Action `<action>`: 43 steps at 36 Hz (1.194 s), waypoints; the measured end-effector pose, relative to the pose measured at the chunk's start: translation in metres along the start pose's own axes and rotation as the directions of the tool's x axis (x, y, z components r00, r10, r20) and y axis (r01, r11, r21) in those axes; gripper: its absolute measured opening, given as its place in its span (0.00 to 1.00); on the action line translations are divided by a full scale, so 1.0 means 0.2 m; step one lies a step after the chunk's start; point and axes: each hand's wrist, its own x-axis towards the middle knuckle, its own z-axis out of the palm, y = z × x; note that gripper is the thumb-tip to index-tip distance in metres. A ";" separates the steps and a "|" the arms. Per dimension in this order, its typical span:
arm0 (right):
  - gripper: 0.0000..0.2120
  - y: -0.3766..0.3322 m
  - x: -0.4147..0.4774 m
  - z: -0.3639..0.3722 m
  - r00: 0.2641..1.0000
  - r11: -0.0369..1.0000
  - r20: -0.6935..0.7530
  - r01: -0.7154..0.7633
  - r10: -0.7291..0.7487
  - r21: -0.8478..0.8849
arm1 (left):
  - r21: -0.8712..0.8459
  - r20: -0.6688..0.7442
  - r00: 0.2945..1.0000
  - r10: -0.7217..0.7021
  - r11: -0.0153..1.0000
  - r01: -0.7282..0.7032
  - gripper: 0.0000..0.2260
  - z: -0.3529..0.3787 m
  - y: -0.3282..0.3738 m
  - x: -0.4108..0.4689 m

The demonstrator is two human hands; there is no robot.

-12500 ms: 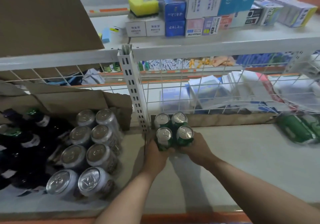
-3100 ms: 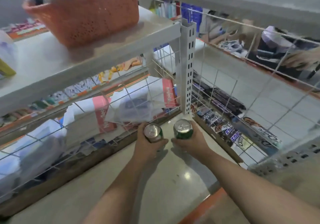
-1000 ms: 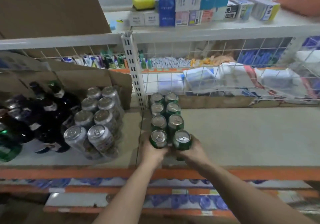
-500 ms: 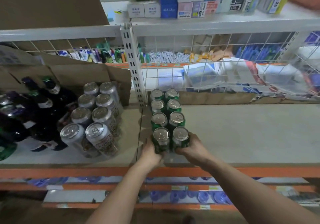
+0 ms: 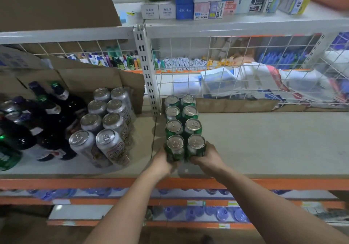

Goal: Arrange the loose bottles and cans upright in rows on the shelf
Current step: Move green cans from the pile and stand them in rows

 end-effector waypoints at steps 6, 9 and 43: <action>0.15 0.06 0.00 0.02 1.000 1.000 -0.008 0.006 -0.006 -0.017 | 0.011 -0.011 0.999 -0.053 0.999 0.053 0.20 0.02 -0.04 -0.01; 0.17 0.09 0.01 0.02 1.000 0.999 -0.012 0.004 -0.004 -0.045 | 0.002 -0.021 0.997 -0.072 0.997 0.072 0.20 0.02 -0.04 -0.02; 0.16 0.22 0.11 0.02 0.998 0.991 -0.011 0.067 -0.069 -0.112 | 0.051 -0.061 0.996 -0.069 0.996 0.073 0.25 0.00 -0.05 -0.02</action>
